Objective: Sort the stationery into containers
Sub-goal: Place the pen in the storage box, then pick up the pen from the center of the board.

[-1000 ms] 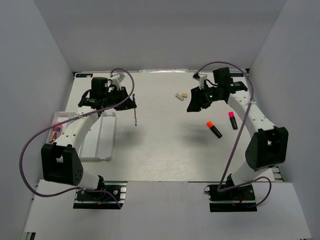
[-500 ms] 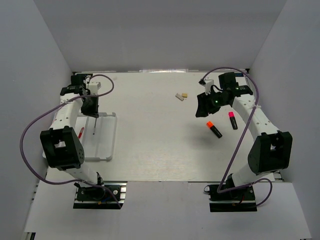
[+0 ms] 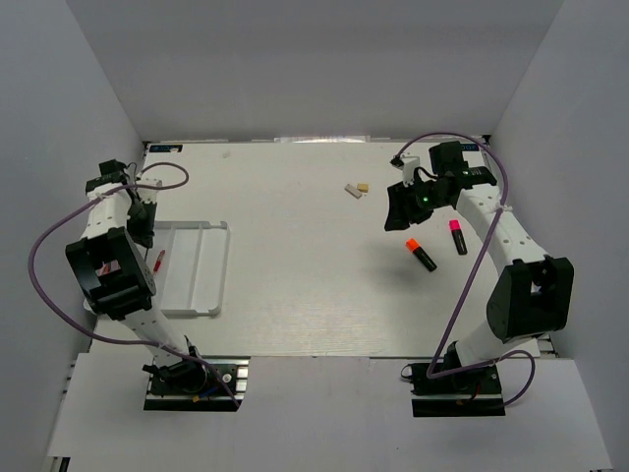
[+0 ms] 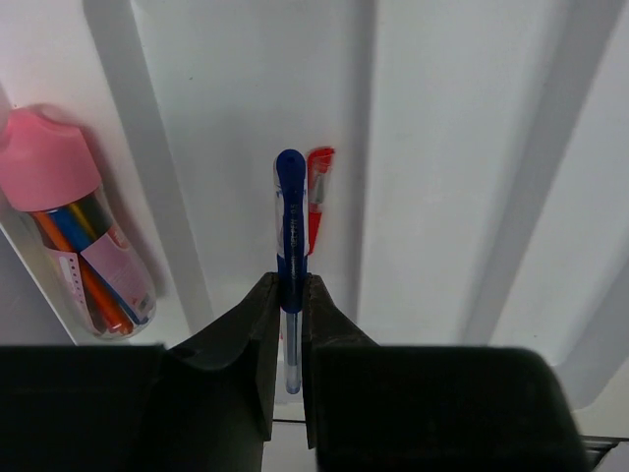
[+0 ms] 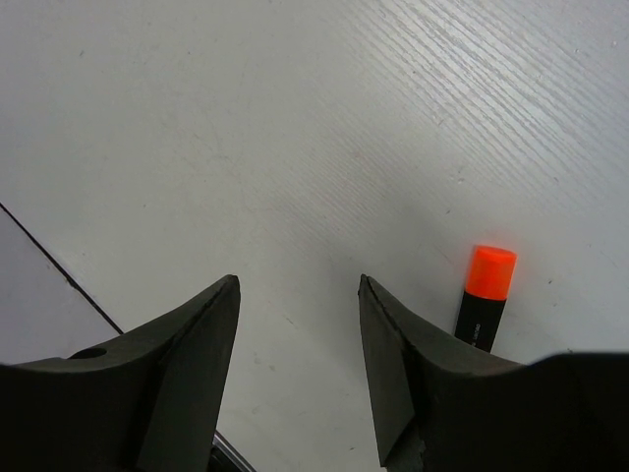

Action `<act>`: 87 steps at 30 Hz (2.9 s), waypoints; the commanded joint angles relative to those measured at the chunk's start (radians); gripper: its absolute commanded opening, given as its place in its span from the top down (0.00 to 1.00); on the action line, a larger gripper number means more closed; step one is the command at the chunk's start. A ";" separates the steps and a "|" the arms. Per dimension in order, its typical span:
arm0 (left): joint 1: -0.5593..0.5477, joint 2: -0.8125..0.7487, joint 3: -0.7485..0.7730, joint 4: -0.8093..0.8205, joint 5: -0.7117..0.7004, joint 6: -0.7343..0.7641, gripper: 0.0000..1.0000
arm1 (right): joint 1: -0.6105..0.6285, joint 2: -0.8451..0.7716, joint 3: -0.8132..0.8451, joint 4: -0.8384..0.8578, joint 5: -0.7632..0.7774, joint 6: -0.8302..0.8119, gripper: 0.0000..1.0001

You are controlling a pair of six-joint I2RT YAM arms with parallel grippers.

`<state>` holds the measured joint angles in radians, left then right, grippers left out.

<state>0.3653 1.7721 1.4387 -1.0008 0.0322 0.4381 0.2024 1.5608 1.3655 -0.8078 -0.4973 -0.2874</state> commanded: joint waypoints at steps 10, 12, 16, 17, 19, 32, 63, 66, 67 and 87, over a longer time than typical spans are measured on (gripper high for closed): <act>0.064 0.085 0.032 -0.001 0.054 0.070 0.83 | -0.008 0.016 0.055 -0.005 0.019 -0.009 0.43; 0.064 0.086 0.025 0.007 0.048 0.067 0.73 | -0.009 0.018 0.050 -0.005 0.031 -0.012 0.43; 0.064 0.078 0.034 0.001 0.055 0.057 0.53 | -0.011 0.010 0.032 0.010 0.068 -0.019 0.43; 0.064 0.075 0.038 -0.005 0.069 0.057 0.51 | -0.020 0.010 0.029 0.015 0.095 -0.022 0.44; 0.064 0.069 0.051 -0.027 0.098 0.053 0.47 | -0.026 0.002 0.023 0.027 0.120 -0.032 0.44; 0.006 -0.111 0.069 -0.108 0.558 0.126 0.40 | -0.083 0.051 -0.054 0.032 0.364 -0.154 0.47; -0.246 -0.453 -0.267 0.358 0.885 -0.225 0.34 | -0.077 0.199 -0.367 0.305 0.508 -0.231 0.64; -0.292 -0.476 -0.331 0.461 0.905 -0.332 0.36 | -0.075 0.171 -0.329 0.268 0.396 -0.184 0.85; -0.304 -0.477 -0.349 0.522 0.913 -0.367 0.37 | -0.075 0.163 -0.309 0.251 0.363 -0.146 0.90; -0.698 -0.295 -0.477 1.157 0.764 -1.056 0.45 | 0.086 0.021 -0.120 0.337 -0.250 0.346 1.00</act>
<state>-0.3168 1.4853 0.9482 0.0502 0.8387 -0.5190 0.2619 1.6100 1.2110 -0.5159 -0.6945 -0.0498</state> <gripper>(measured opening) 0.554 0.362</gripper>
